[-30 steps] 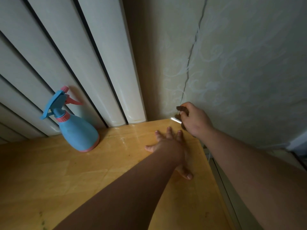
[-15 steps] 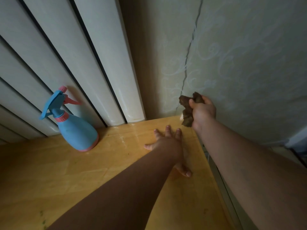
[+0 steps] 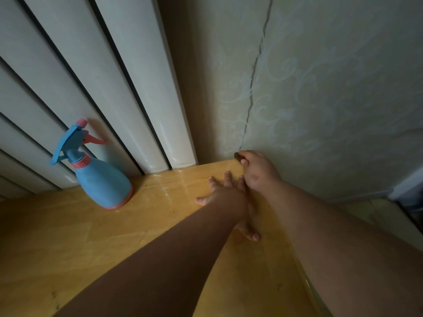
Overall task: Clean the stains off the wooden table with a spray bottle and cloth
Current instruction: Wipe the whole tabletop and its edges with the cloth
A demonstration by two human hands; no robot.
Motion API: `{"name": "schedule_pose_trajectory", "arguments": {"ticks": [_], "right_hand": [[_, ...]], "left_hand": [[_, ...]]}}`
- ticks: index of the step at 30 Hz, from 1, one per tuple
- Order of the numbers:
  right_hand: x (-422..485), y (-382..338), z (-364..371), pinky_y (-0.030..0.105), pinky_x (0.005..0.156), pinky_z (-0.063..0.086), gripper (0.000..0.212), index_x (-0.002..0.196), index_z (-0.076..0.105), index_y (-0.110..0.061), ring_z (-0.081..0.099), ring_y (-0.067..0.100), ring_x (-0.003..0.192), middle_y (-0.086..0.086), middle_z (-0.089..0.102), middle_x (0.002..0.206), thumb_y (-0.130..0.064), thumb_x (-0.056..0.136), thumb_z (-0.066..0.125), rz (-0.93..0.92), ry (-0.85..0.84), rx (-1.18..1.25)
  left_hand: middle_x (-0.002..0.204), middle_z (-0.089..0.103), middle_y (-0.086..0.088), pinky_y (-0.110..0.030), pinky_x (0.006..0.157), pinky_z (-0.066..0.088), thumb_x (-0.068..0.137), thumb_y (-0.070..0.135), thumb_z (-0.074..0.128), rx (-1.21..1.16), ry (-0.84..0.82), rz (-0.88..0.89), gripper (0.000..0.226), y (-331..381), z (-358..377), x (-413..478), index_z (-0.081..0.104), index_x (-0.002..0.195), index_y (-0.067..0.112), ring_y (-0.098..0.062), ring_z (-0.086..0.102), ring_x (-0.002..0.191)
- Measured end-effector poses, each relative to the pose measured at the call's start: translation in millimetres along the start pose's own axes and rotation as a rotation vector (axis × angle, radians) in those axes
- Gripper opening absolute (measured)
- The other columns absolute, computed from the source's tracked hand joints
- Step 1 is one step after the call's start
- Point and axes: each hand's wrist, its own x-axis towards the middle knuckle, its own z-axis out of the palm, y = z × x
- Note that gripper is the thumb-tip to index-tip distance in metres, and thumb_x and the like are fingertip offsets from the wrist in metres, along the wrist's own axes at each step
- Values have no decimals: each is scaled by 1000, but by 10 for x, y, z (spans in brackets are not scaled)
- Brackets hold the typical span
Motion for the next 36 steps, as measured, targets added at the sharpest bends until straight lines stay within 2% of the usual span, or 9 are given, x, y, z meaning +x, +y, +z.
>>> {"name": "schedule_pose_trajectory", "arguments": {"ticks": [6, 11, 15, 18, 21, 24, 27, 29, 36], "right_hand": [[-219, 13, -44, 34, 85, 42, 35, 130, 49, -15, 55, 34, 114, 16, 58, 124, -29, 103, 31, 291, 78, 5], [-492, 118, -86, 33, 90, 44, 37, 118, 59, -8, 56, 34, 116, 17, 61, 123, -27, 103, 32, 307, 59, 14], [-788, 251, -97, 33, 87, 44, 36, 115, 61, -8, 57, 34, 114, 18, 62, 121, -28, 103, 35, 315, 36, 67], [-1085, 338, -147, 32, 78, 39, 37, 113, 62, -8, 57, 35, 111, 17, 62, 119, -30, 103, 33, 339, 27, 117], [-1422, 410, -183, 29, 73, 36, 37, 113, 61, -8, 56, 34, 106, 17, 61, 116, -29, 104, 32, 359, 18, 164], [-1777, 467, -217, 31, 75, 41, 37, 112, 62, -9, 58, 33, 102, 15, 62, 113, -29, 103, 33, 388, 14, 213], [-2144, 517, -256, 30, 73, 40, 35, 111, 63, -11, 57, 30, 95, 12, 63, 112, -29, 103, 35, 433, 22, 246], [-2376, 545, -272, 31, 74, 42, 34, 113, 64, -13, 57, 30, 94, 12, 63, 113, -30, 102, 36, 454, 35, 253], [-3076, 671, -313, 31, 70, 42, 32, 108, 65, -17, 54, 24, 83, 9, 64, 104, -31, 101, 37, 486, 70, 262]], "left_hand": [[159, -31, -6, -79, 102, 25, 61, 56, 85, 24, 43, 14, 145, -29, 28, 39, -26, 151, 29, -49, -23, 142], [163, -19, -6, -76, 108, 17, 40, 79, 78, 154, 107, 69, 160, -137, 153, 332, -24, 151, 26, -42, -20, 146], [163, -17, -12, -70, 112, 18, 43, 75, 81, 125, 155, 37, 158, -130, 157, 252, -24, 151, 26, -44, -15, 147], [164, -10, -15, -62, 118, 12, 54, 69, 82, 120, 201, 39, 147, -113, 136, 114, -14, 155, 24, -45, -6, 148], [164, 8, -6, -65, 112, 24, 57, 69, 80, 98, 273, 12, 132, -104, 178, -39, 3, 157, 30, -40, 9, 148], [153, 37, 0, -55, 102, 40, 71, 63, 76, 81, 387, 21, 94, -50, 339, -197, 30, 149, 40, -33, 37, 138], [141, 51, 0, -47, 95, 49, 89, 50, 53, 19, 419, 118, 53, 43, 564, -401, 41, 140, 47, -29, 52, 124], [143, 48, 0, -49, 96, 49, 85, 58, 41, 44, 381, 171, 56, 129, 702, -573, 39, 140, 47, -29, 48, 128], [147, 45, -7, -38, 102, 46, 90, 49, 58, 122, 360, 293, 59, 441, 997, -1132, 42, 145, 36, -32, 49, 129]]}}
